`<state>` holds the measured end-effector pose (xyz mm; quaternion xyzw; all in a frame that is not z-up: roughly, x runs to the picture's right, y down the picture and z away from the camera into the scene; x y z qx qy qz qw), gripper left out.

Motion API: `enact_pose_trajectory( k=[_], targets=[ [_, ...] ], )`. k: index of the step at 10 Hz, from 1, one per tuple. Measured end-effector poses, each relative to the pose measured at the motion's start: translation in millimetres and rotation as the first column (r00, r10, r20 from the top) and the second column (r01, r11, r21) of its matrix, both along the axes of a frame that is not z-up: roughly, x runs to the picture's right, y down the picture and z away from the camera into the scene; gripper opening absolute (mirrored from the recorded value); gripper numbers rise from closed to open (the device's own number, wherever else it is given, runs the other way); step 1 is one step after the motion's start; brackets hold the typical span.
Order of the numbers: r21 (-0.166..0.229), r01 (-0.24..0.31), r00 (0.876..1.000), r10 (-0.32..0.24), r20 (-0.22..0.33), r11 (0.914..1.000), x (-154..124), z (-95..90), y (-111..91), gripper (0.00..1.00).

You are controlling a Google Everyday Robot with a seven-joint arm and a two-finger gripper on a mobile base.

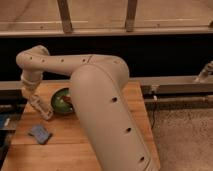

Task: Stand the bottle upright

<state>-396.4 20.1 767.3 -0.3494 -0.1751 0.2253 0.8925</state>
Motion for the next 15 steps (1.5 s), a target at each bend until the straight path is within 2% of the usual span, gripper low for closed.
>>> enact_pose_trajectory(
  k=[4,6,7,9,14,15],
  targets=[
    [-0.014,-0.007,1.0,0.007,0.0,0.9999,3.8,2.4,5.1,0.04],
    [-0.015,-0.005,1.0,0.005,0.001,0.9999,1.6,1.6,6.5,0.0],
    [-0.016,-0.004,1.0,0.004,0.0,0.9999,1.8,1.7,6.9,0.02],
    [-0.016,-0.005,1.0,0.005,-0.001,0.9999,2.7,2.1,6.3,0.19],
    [-0.021,-0.003,1.0,0.003,0.004,0.9998,2.0,1.8,7.3,0.71],
    [-0.013,0.001,1.0,-0.001,0.003,0.9999,4.0,1.3,5.9,0.75]
  ],
)
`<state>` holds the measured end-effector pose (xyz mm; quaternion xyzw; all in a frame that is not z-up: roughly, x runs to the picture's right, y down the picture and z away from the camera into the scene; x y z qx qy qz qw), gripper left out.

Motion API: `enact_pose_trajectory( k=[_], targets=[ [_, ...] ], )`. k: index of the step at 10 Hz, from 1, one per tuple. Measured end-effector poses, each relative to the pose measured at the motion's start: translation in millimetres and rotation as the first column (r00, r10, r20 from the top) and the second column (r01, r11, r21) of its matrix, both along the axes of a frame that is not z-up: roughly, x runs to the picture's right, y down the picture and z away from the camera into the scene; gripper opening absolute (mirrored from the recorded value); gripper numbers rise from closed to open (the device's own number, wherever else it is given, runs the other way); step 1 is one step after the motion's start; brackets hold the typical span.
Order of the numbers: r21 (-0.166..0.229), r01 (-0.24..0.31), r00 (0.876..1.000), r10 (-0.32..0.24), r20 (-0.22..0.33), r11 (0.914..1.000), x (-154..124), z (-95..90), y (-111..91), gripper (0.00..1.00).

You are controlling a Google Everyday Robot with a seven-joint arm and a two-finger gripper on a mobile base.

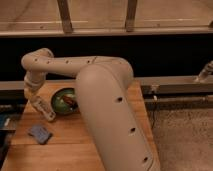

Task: Stand the bottle upright

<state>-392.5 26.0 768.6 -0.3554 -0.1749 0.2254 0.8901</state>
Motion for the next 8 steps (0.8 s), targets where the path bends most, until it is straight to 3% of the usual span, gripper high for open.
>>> enact_pose_trajectory(
  k=[2,5,7,8],
  targets=[
    [0.041,-0.009,1.0,0.01,-0.016,0.9991,3,-8.8,-13,0.7],
    [0.09,-0.03,0.999,0.032,-0.03,0.9955,6,-22.7,-38,0.41],
    [0.085,-0.026,0.999,0.028,-0.024,0.996,2,-19.2,-36,0.2],
    [0.078,-0.021,1.0,0.022,-0.018,0.9967,1,-17.5,-34,0.16]
  ],
)
